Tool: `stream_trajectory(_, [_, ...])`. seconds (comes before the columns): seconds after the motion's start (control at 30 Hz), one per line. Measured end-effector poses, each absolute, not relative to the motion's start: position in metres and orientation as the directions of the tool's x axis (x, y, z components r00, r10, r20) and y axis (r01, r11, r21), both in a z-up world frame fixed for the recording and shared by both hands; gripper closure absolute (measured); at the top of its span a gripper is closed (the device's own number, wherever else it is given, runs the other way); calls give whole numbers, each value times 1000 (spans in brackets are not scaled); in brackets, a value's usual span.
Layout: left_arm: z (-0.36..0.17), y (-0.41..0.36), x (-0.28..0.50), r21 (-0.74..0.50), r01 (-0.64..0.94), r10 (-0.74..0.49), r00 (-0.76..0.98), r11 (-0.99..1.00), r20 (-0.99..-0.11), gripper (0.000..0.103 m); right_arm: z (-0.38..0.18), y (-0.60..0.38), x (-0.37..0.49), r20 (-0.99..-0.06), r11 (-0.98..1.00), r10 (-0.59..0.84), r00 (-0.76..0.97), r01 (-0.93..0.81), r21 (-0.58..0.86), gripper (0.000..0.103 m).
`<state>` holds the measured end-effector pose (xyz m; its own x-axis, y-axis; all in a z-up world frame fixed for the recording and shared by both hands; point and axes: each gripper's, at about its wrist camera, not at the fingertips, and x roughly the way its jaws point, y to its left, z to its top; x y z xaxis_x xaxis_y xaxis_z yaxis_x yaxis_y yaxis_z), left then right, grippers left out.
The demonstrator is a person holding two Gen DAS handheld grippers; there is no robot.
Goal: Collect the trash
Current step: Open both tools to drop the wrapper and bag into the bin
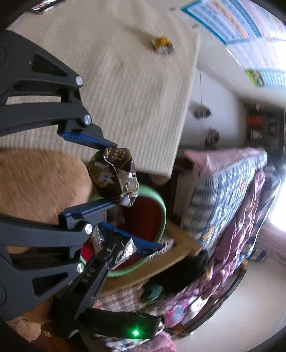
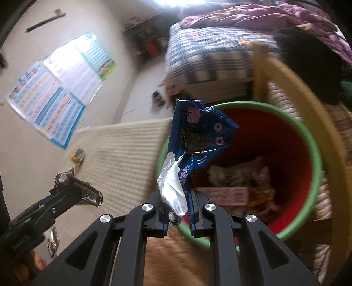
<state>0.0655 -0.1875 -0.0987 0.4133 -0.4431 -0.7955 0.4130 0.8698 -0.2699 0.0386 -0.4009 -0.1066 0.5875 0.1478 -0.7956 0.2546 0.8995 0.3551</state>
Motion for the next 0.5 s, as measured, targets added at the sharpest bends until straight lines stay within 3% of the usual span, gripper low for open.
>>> stream_trajectory(0.23, [-95, -249, 77, -276, 504, -491, 363, 818, -792, 58, -114, -444, 21, -815, 873, 68, 576, 361, 328, 88])
stream_trajectory(0.27, [-94, -256, 78, -273, 517, -496, 361, 811, -790, 53, -115, -449, 18, -819, 867, 59, 571, 377, 326, 84])
stream_trajectory(0.3, [-92, -259, 77, -273, 524, -503, 364, 806, -784, 39, -117, -451, 17, -820, 863, 57, 569, 386, 327, 78])
stream_trajectory(0.33, [-90, -261, 77, -276, 526, -510, 371, 804, -776, 28, -118, -454, 16, -821, 857, 54, 568, 396, 330, 63])
stream_trajectory(0.37, [-87, -261, 76, -286, 527, -523, 381, 800, -763, 25, -117, -457, 13, -819, 855, 47, 572, 401, 329, 50])
stream_trajectory(0.5, [-82, -252, 71, -268, 520, -516, 419, 811, -747, 18, -113, -454, 13, -814, 867, 12, 581, 400, 298, 38])
